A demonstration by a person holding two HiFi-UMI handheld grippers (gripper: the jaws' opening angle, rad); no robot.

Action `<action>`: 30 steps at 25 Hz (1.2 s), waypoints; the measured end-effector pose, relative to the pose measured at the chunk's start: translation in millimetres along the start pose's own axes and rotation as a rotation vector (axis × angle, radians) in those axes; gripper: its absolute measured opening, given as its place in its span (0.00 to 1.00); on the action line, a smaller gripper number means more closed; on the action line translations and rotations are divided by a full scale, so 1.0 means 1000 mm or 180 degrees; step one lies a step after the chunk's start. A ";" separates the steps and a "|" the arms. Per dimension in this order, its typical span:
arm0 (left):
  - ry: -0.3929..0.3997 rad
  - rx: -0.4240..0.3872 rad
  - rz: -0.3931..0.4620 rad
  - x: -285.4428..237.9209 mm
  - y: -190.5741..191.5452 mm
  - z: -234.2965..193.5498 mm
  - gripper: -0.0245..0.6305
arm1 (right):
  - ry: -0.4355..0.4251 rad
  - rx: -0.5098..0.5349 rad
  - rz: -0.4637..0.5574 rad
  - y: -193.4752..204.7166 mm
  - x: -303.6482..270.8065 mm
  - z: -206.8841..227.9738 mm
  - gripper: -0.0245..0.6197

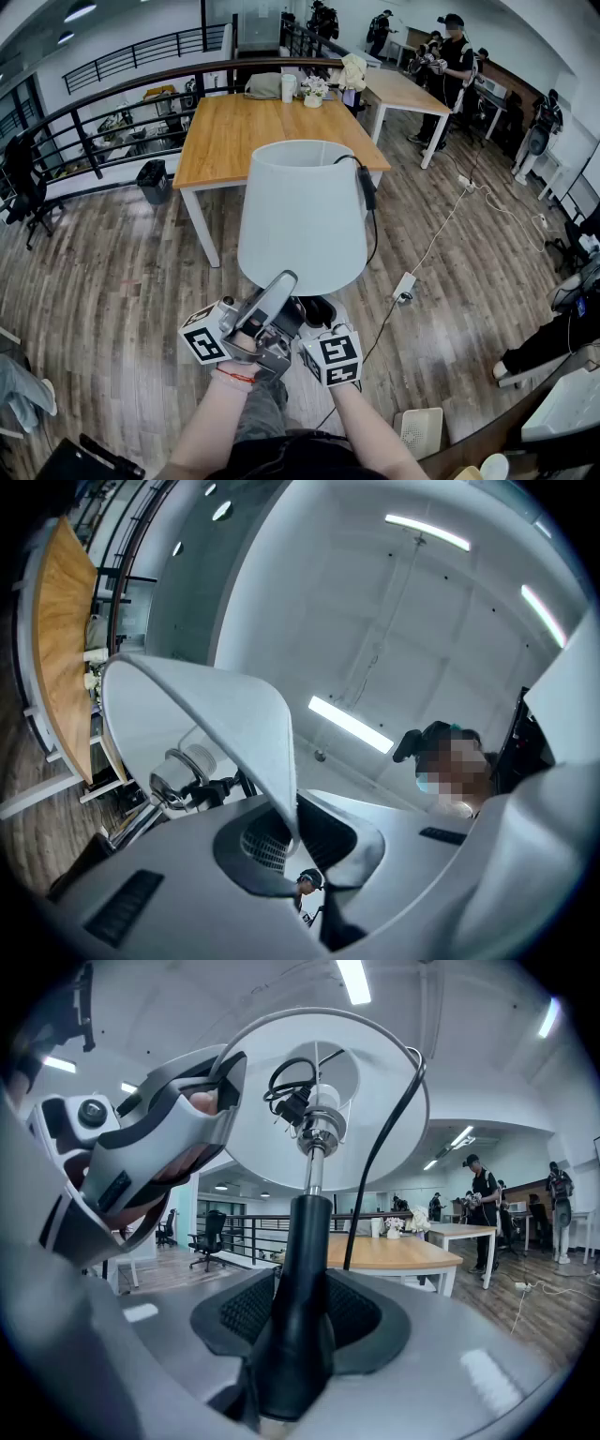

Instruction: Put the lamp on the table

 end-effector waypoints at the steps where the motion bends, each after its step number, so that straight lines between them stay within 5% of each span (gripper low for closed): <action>1: 0.0009 0.0020 -0.0009 -0.005 -0.004 -0.009 0.04 | 0.0014 0.0002 -0.0005 -0.001 -0.007 0.008 0.32; 17: 0.0114 0.0238 -0.0293 -0.081 -0.111 -0.168 0.04 | 0.0385 -0.0134 -0.0018 -0.026 -0.162 0.122 0.32; 30: 0.0316 -0.0010 -0.0462 -0.096 -0.183 -0.250 0.04 | 0.0480 -0.0091 0.0116 -0.035 -0.269 0.167 0.32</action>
Point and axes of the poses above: the fingertips, and each gripper's own axes: x backward along the fingers, z to its right, y out of its underside, the point moved 5 cm from there along x, backward along the fingers, and after that the axes turned 6 degrees about -y, right-handed, at the moved point
